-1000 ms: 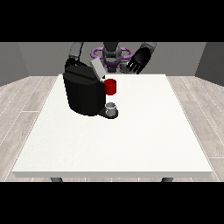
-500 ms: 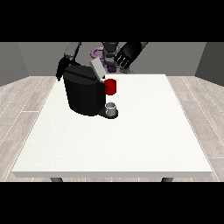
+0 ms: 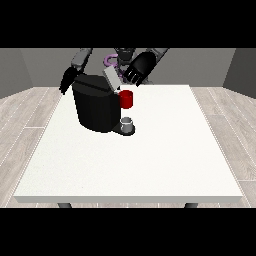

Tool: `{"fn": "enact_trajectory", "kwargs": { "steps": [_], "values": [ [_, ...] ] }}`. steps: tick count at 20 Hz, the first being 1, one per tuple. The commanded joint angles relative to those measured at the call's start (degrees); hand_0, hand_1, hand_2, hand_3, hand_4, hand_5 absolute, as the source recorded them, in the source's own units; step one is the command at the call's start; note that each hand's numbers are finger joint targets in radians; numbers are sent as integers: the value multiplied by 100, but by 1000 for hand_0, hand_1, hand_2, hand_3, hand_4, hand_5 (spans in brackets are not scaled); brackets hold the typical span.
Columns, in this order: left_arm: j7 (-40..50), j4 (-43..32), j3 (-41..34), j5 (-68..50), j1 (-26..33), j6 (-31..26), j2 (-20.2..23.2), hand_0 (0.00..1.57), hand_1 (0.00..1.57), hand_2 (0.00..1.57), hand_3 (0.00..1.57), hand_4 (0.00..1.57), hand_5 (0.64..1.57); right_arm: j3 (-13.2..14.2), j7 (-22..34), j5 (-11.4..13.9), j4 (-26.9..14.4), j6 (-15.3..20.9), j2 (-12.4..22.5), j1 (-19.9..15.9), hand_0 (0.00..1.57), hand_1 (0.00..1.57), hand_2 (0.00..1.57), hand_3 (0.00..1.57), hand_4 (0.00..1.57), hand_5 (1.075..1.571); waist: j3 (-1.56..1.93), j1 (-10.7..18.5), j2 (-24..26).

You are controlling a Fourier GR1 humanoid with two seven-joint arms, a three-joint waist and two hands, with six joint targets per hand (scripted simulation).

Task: Insert the coffee pod into the coffee machine and close the lid

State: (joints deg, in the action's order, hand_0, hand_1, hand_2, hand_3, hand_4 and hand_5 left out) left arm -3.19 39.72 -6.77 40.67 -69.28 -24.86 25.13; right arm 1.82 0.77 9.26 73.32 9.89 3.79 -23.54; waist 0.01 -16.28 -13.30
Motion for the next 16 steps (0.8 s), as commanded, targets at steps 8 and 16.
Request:
{"fn": "enact_trajectory", "kwargs": {
  "steps": [8, 16],
  "values": [
    [-59, -118, 47, 151, -174, 115, -10, 1195, 1195, 1260, 1229, 464, 1571, 167, -197, -86, -113, -40, 95, -131, 0, 0, 0, 0, 186, 1571, 2, -14, -393],
    [115, -190, 31, 114, -320, 22, -250, 1187, 1187, 1230, 1196, 441, 1571, 366, -390, -161, -364, 18, 154, -290, 0, 0, 0, 0, 169, 1571, 3, 61, -408]
  ]
}}
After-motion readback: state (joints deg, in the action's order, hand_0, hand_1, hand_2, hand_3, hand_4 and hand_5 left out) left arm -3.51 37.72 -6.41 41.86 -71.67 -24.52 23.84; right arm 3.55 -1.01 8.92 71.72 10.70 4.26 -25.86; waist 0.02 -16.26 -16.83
